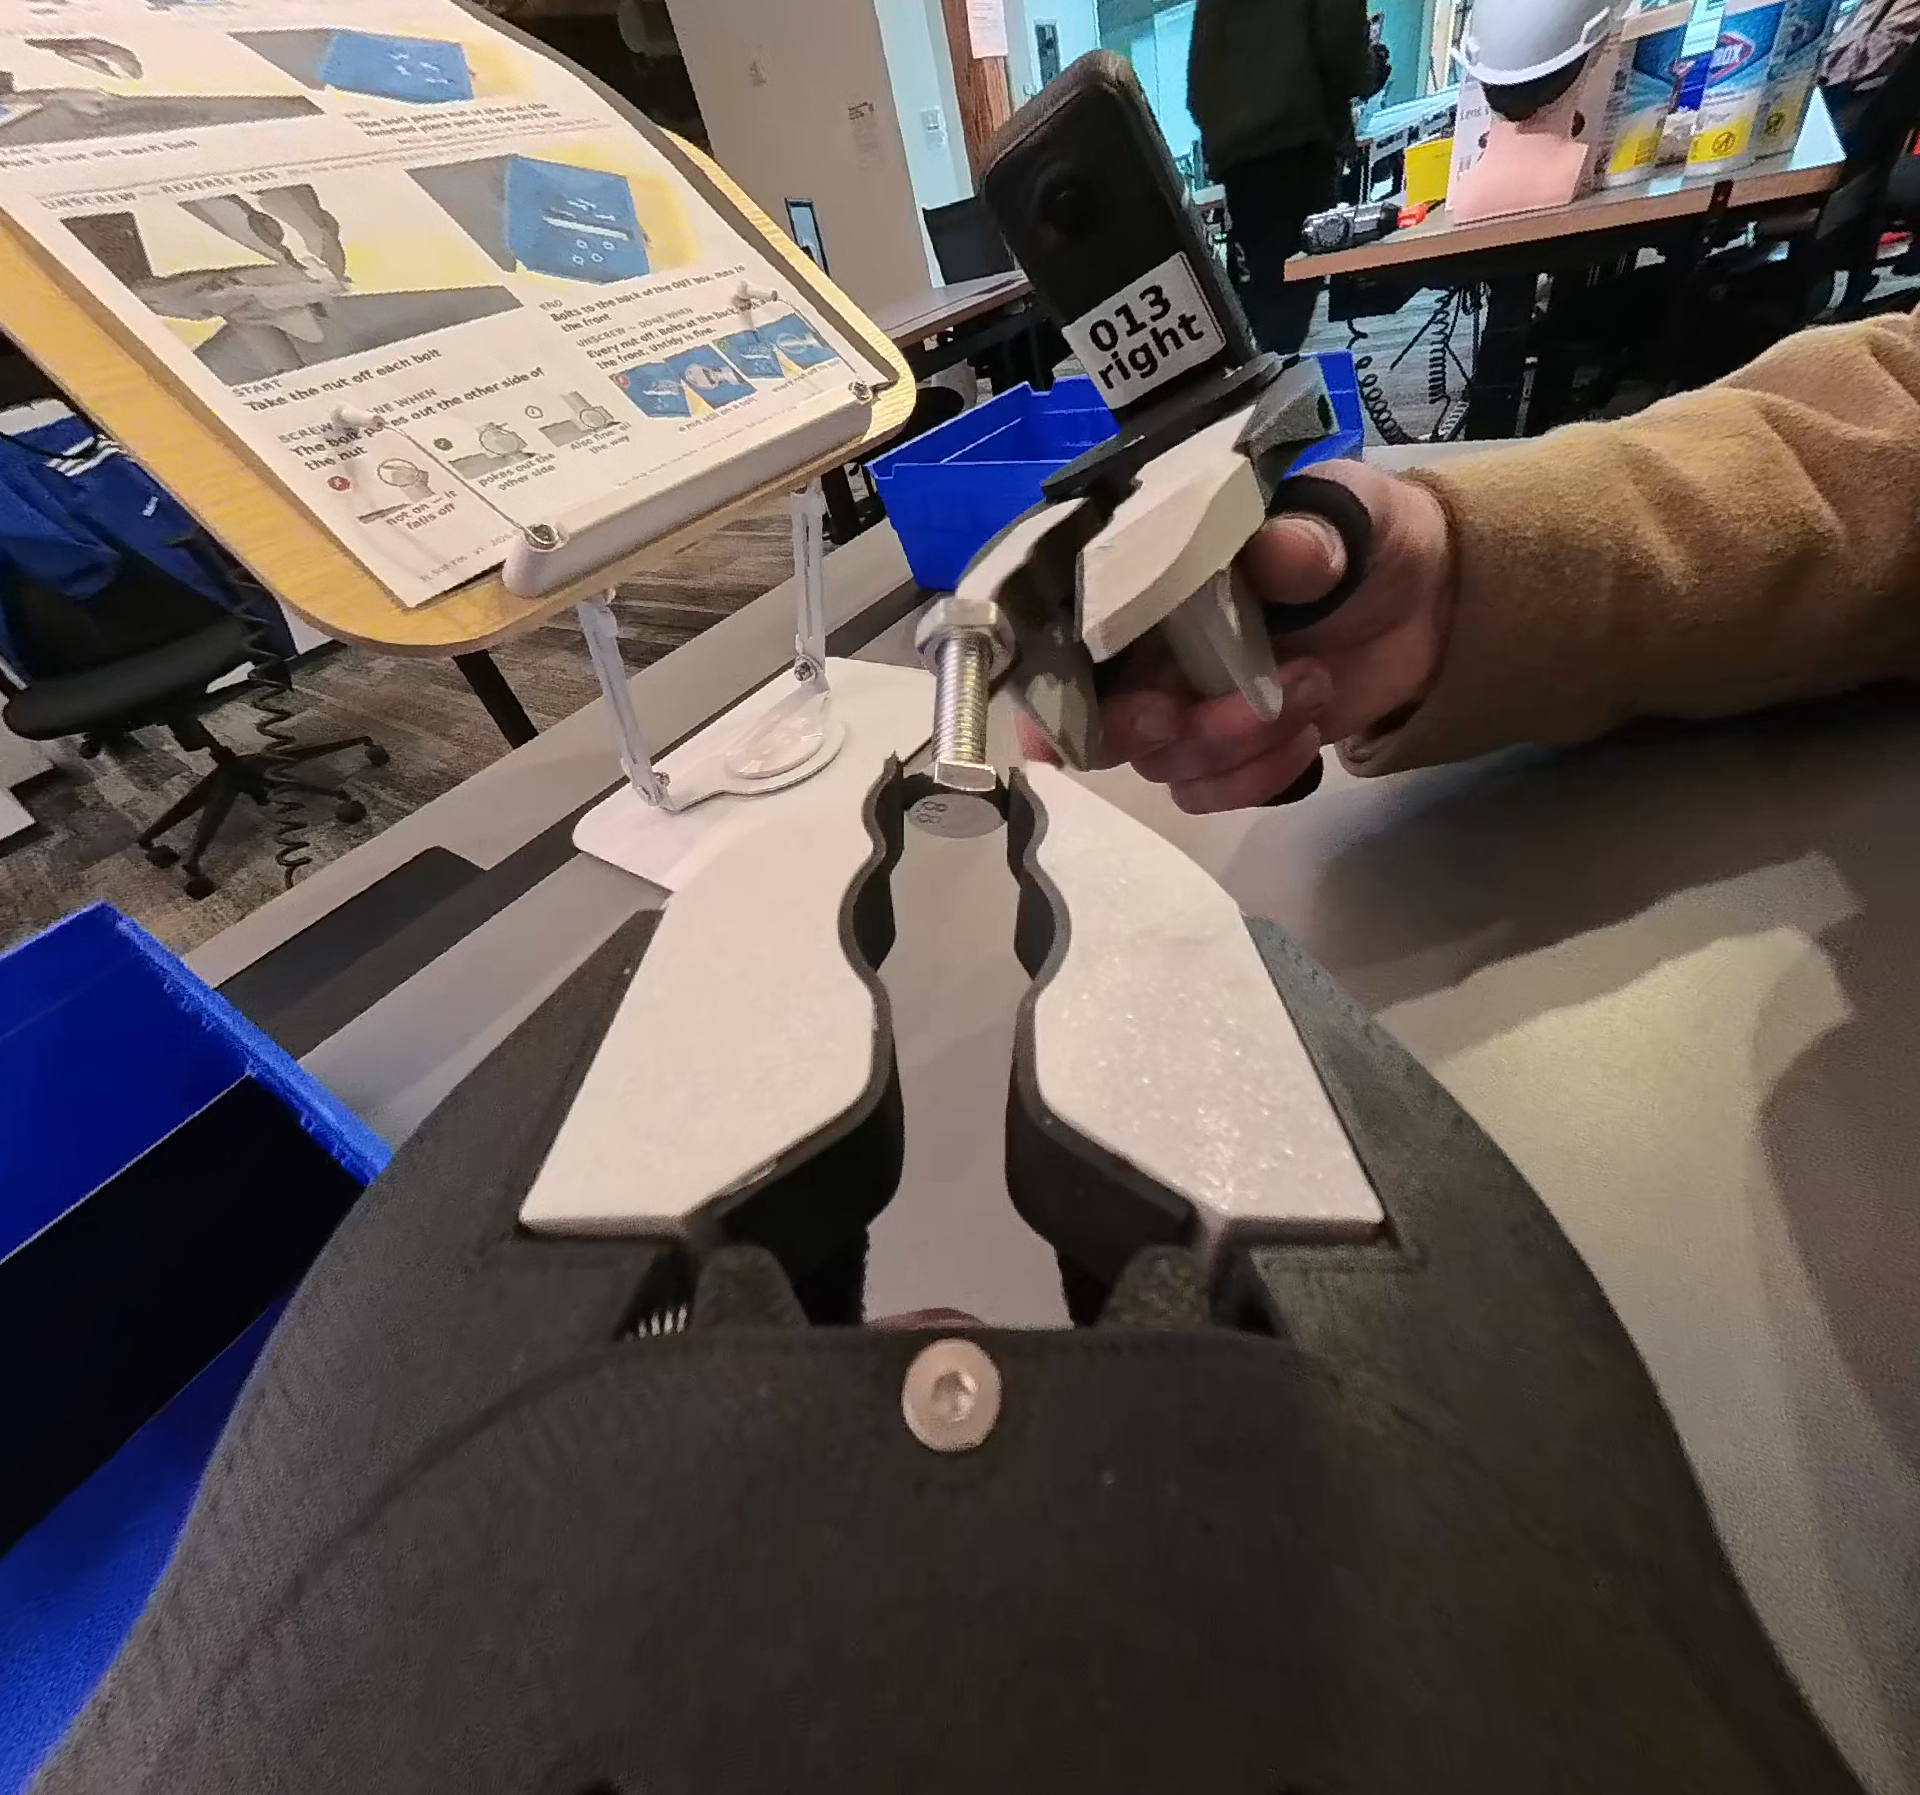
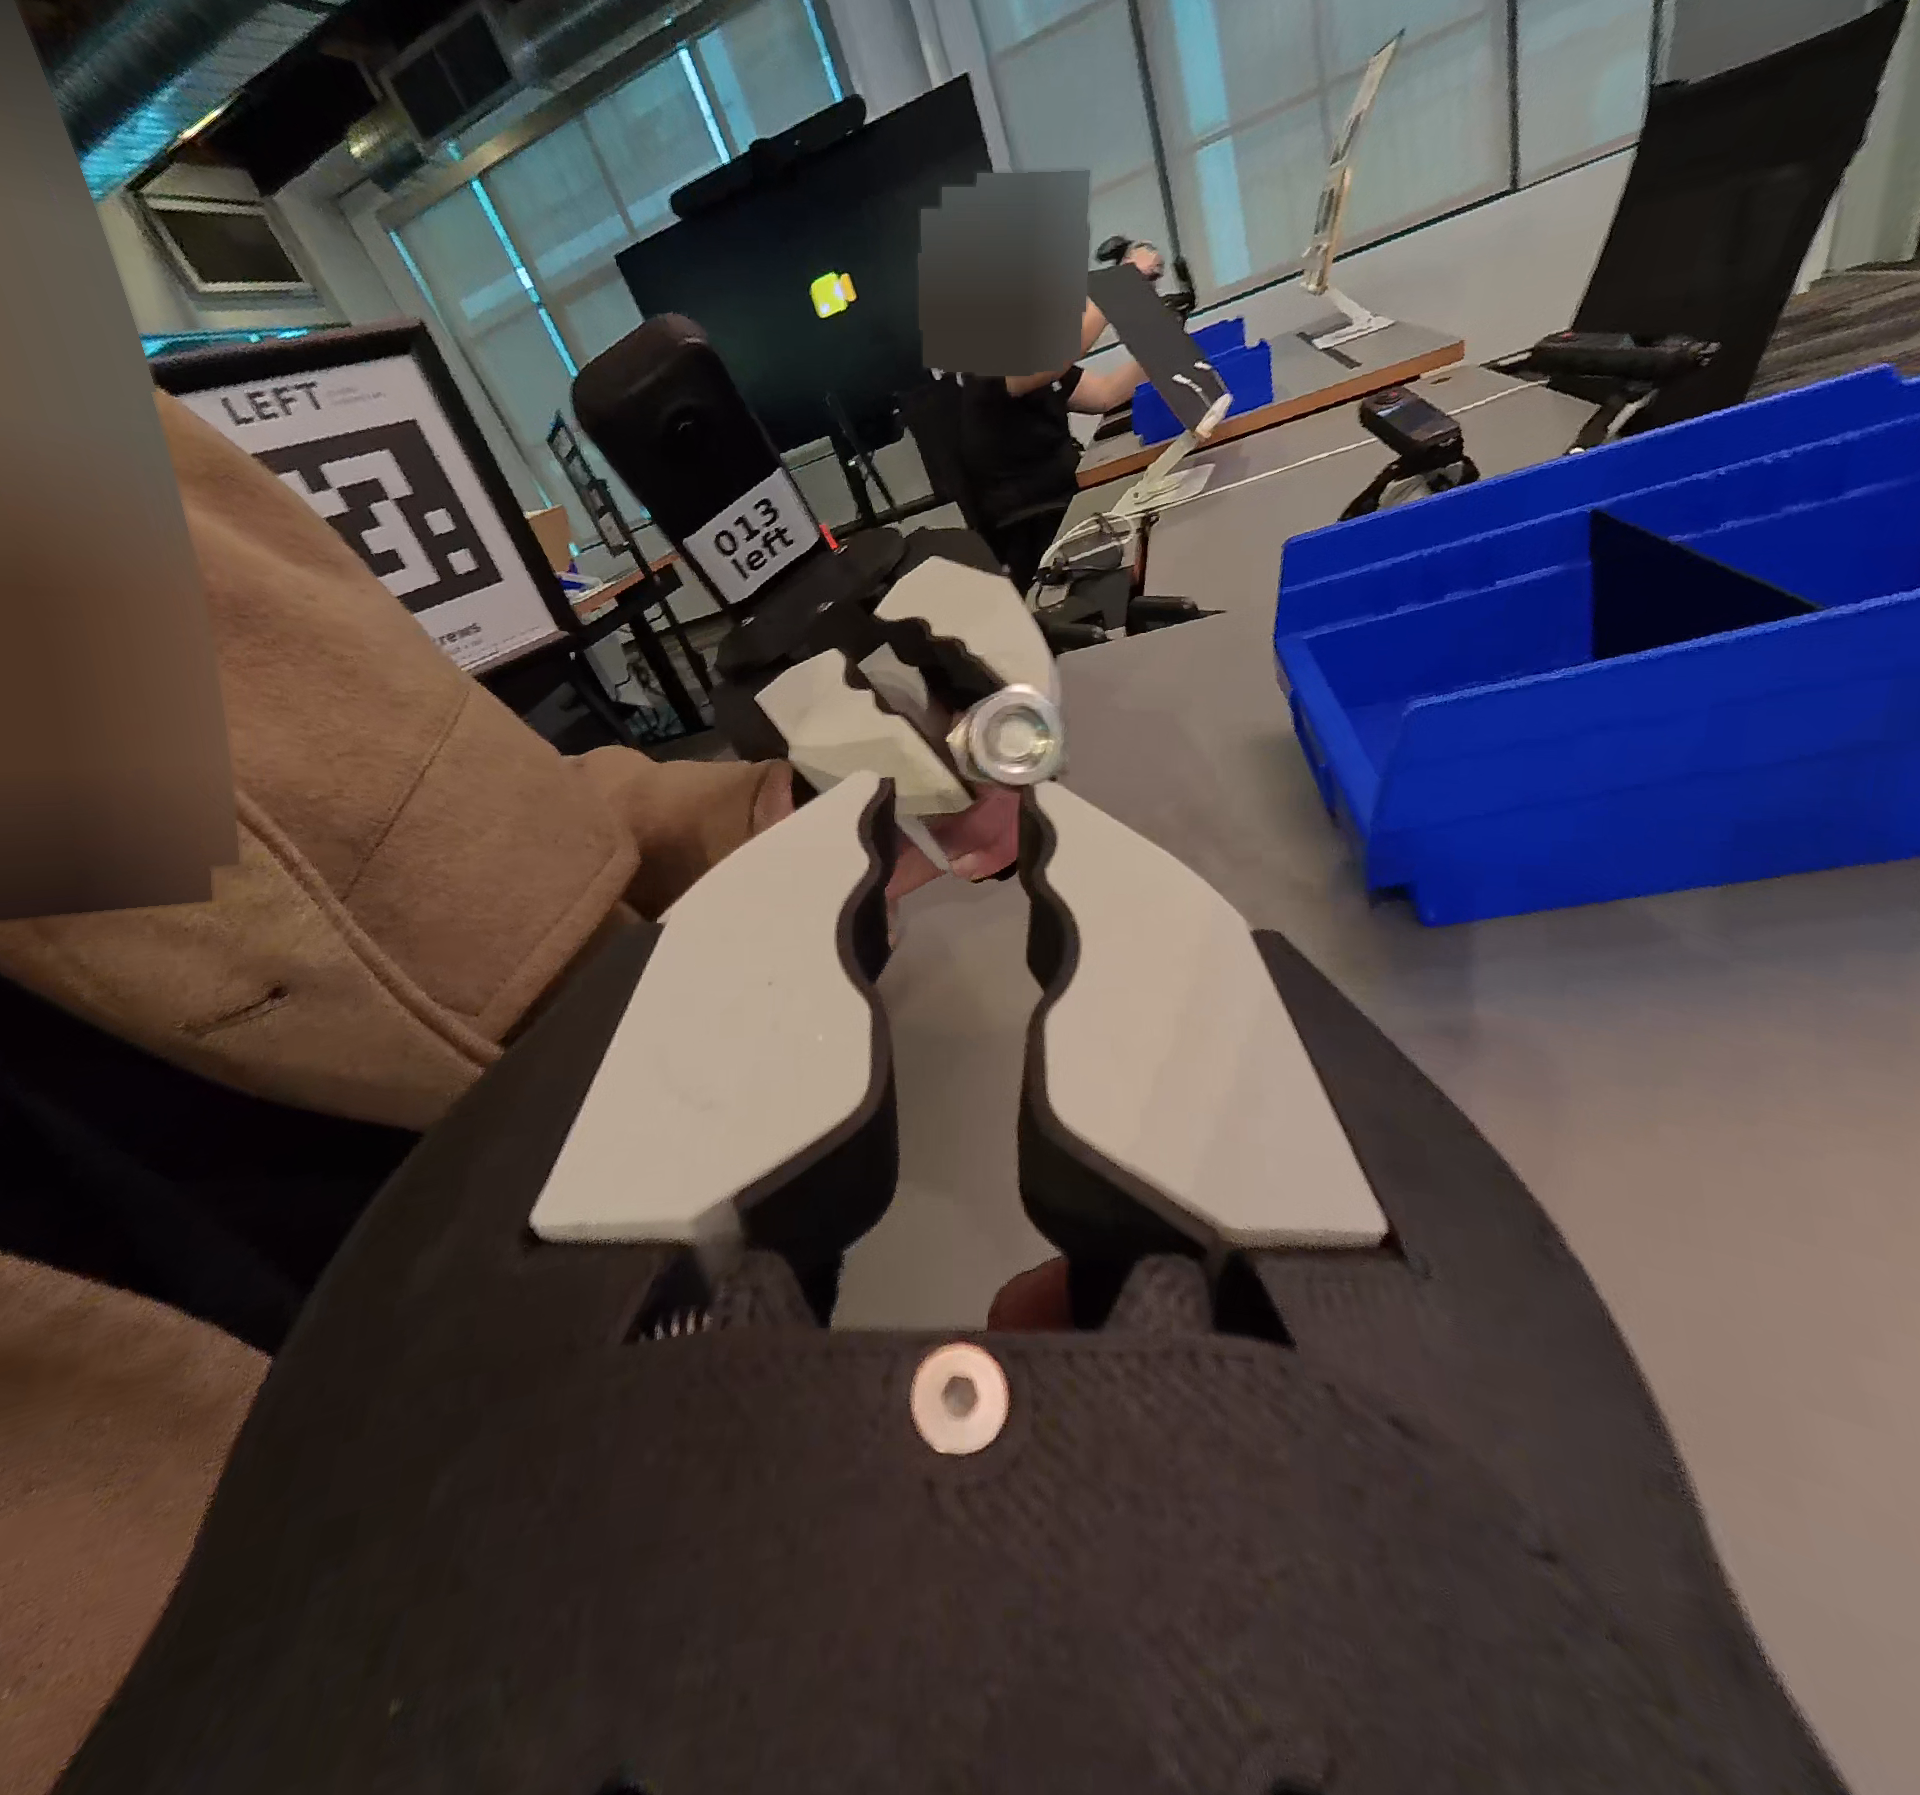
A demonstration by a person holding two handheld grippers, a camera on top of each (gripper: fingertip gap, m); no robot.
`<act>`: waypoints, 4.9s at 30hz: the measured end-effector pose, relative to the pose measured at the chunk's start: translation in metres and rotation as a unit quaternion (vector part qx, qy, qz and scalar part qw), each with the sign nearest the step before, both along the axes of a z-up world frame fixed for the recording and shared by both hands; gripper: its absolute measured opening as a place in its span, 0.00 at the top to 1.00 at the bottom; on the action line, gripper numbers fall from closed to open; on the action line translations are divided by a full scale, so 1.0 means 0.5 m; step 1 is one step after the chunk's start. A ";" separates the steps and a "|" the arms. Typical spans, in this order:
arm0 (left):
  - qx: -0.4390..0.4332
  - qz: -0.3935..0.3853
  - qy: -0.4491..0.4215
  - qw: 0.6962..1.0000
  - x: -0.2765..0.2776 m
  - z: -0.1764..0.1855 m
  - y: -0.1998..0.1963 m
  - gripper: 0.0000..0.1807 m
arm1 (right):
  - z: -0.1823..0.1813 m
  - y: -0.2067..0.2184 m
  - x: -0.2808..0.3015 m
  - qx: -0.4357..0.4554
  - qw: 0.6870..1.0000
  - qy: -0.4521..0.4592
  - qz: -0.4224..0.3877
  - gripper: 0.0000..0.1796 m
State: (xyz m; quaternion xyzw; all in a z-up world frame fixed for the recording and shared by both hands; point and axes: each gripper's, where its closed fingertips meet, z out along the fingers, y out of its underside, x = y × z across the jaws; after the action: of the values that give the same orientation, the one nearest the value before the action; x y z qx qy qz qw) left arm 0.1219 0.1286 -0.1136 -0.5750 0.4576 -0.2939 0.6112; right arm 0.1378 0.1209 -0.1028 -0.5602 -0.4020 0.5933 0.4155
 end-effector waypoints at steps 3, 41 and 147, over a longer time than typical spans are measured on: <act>-0.001 0.000 -0.002 1.000 -0.003 0.002 0.000 0.90 | -0.005 -0.002 0.001 0.009 1.000 -0.012 0.005 0.91; -0.016 -0.005 -0.013 1.000 -0.001 0.001 -0.001 0.90 | 0.006 -0.029 0.002 0.044 0.998 -0.010 0.044 0.95; -0.051 -0.004 -0.030 0.998 -0.006 0.000 0.010 0.90 | 0.004 -0.067 0.001 0.081 0.985 -0.007 0.153 0.98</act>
State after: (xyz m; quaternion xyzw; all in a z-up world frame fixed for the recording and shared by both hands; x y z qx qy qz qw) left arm 0.1190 0.1337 -0.1139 -0.5944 0.4259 -0.3364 0.5934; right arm 0.1381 0.0873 -0.1009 -0.4605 -0.5326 0.6114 0.3612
